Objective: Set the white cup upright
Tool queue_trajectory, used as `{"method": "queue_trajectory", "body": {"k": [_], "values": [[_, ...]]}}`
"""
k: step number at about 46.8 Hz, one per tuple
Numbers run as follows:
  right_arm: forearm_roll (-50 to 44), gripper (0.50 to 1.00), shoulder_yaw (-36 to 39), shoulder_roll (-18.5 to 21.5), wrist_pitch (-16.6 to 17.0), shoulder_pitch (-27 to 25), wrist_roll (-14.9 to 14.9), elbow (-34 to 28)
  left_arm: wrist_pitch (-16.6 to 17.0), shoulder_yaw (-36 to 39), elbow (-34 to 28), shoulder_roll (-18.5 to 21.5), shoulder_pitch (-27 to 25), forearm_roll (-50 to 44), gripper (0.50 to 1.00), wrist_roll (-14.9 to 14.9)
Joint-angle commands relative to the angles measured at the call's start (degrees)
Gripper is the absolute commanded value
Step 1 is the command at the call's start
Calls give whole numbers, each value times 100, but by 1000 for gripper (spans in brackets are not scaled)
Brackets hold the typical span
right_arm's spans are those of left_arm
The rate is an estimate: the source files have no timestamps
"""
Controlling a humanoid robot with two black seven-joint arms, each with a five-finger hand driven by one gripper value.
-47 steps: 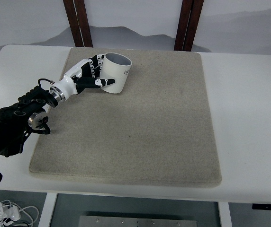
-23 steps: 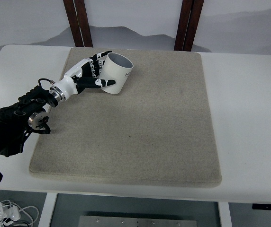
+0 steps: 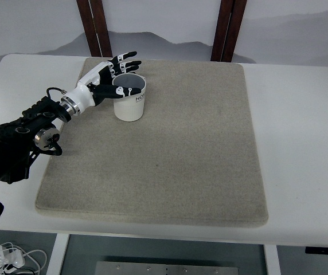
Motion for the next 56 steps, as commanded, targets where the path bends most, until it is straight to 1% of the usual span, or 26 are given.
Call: {"method": "queue_trajectory", "body": {"k": [1, 14, 23, 30, 40, 47, 56], "values": [[0, 952, 0, 0, 0, 0, 0, 0, -75, -35, -31, 41, -57, -9, 994, 0], [0, 952, 0, 0, 0, 0, 0, 0, -321, -342, -31, 313, -338, -18, 994, 0], [0, 952, 0, 0, 0, 0, 0, 0, -321, -685, -22, 384, -461, -27, 994, 0], [0, 952, 0, 0, 0, 0, 0, 0, -260, -720, -13, 410, -540, -167, 994, 0], [0, 952, 0, 0, 0, 0, 0, 0, -242, -694, 92, 428, -610, -888, 994, 0], [0, 952, 0, 0, 0, 0, 0, 0, -251, -747, 382, 428, -663, -1160, 994, 0], [0, 952, 9, 0, 0, 0, 0, 0, -260, -791, 540, 428, -707, -2135, 994, 0]]}}
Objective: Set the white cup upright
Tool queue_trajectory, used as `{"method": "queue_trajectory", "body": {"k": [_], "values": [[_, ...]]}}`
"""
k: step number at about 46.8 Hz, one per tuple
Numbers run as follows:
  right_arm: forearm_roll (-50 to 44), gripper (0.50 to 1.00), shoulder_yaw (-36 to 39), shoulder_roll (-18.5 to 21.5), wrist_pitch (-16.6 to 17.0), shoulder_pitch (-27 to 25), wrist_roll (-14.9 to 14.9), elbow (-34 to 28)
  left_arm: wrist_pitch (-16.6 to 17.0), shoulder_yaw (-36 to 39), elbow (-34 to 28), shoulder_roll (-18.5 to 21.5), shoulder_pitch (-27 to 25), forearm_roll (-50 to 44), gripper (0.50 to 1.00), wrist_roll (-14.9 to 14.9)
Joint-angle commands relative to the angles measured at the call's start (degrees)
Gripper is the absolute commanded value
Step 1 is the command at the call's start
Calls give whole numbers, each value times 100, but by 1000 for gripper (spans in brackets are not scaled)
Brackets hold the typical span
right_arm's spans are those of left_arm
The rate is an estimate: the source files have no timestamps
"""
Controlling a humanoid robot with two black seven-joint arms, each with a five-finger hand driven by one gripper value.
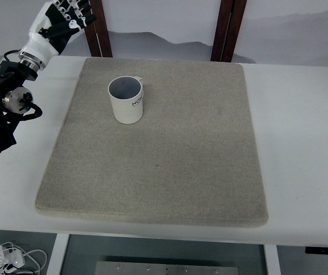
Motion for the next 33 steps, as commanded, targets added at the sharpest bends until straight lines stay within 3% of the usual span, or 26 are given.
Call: {"method": "queue_trajectory", "body": {"k": [1, 8, 14, 22, 33], "values": [[0, 952, 9, 0, 0, 0, 0, 0, 7, -9, 24, -1, -20, -455, 994, 0], [0, 952, 0, 0, 0, 0, 0, 0, 7, -18, 68, 60, -64, -1062, 994, 19], [0, 952, 0, 0, 0, 0, 0, 0, 77, -53, 103, 43, -64, -1563, 994, 774], [0, 952, 0, 0, 0, 0, 0, 0, 490, -255, 103, -1, -47, -1793, 994, 2022], [0, 952, 0, 0, 0, 0, 0, 0, 508, -1107, 121, -54, 41, -1793, 994, 2533]]}}
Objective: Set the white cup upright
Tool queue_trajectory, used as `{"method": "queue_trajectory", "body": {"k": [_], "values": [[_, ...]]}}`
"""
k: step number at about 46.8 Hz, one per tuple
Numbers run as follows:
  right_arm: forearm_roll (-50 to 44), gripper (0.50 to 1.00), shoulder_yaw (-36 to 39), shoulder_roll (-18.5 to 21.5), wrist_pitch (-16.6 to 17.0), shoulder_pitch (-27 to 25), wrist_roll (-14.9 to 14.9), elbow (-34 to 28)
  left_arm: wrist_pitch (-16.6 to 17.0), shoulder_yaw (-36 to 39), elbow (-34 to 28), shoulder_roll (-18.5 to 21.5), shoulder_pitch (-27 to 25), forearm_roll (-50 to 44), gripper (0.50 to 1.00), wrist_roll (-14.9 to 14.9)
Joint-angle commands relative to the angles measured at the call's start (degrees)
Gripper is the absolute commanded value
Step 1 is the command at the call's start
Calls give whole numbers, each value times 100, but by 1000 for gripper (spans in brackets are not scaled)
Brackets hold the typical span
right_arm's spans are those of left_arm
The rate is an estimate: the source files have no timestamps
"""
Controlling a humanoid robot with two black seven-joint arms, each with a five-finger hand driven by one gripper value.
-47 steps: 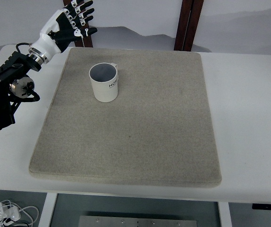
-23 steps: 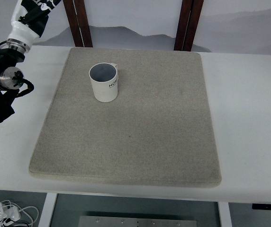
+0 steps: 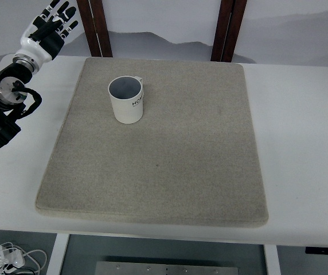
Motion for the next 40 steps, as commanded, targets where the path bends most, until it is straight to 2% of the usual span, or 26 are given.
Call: {"method": "queue_trajectory", "body": {"k": [1, 10, 16, 32, 40], "values": [[0, 952, -1, 0, 0, 0, 0, 0, -2, -229, 15, -38, 12, 1, 994, 108], [0, 952, 16, 0, 0, 0, 0, 0, -203, -888, 6, -116, 302, -403, 996, 91], [0, 952, 8, 0, 0, -9, 0, 0, -432, -924, 6, -152, 425, -482, 996, 38], [0, 952, -1, 0, 9, -26, 0, 0, -468, -1012, 24, -521, 504, -482, 994, -50], [0, 952, 34, 0, 18, -26, 17, 0, -459, -1029, 103, -556, 504, -491, 994, -67]]}}
